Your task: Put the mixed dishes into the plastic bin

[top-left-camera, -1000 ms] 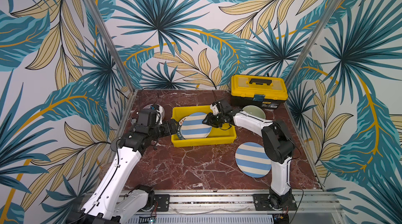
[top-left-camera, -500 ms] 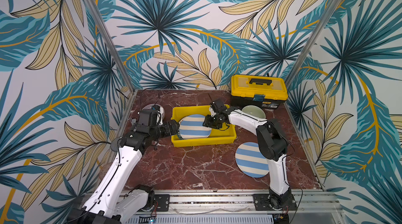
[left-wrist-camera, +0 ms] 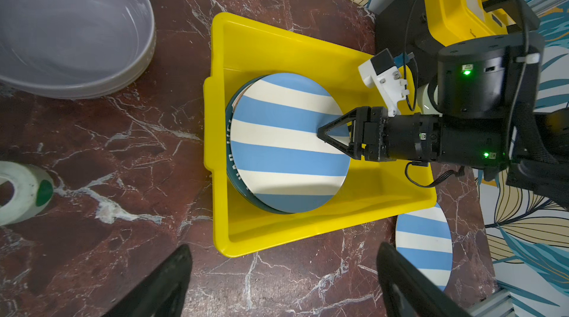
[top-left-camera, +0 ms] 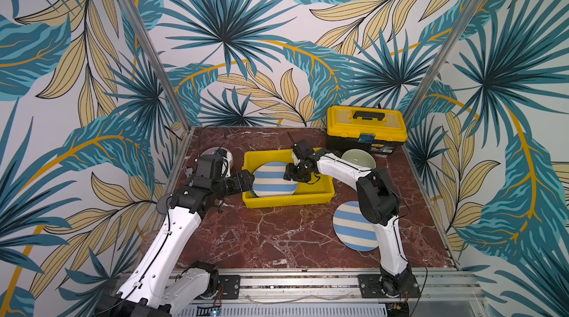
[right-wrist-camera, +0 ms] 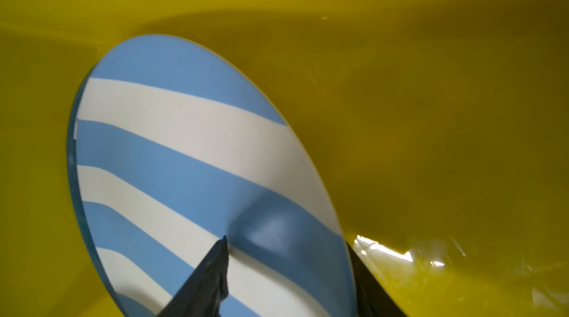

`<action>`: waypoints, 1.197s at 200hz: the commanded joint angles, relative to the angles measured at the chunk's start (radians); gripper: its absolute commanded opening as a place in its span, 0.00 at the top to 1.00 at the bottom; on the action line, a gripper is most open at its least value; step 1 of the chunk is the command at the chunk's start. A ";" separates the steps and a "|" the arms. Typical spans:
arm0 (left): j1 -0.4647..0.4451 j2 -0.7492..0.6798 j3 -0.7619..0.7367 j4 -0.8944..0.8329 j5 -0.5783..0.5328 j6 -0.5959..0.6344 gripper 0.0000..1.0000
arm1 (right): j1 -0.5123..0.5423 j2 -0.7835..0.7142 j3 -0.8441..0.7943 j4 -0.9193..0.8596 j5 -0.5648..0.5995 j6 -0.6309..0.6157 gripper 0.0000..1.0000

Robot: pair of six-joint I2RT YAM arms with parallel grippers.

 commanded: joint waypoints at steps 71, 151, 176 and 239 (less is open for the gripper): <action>0.010 -0.030 -0.016 0.017 0.023 0.011 0.06 | 0.030 0.074 0.110 -0.091 0.014 -0.019 0.38; 0.010 -0.034 -0.020 0.017 0.041 0.011 0.06 | 0.030 0.042 0.103 -0.070 -0.002 -0.027 0.31; 0.010 -0.038 -0.020 0.017 0.053 0.007 0.06 | 0.030 0.012 0.103 -0.091 0.029 -0.036 0.30; 0.010 -0.028 -0.039 0.049 0.240 0.043 0.10 | -0.007 -0.195 0.066 -0.262 0.183 -0.122 0.18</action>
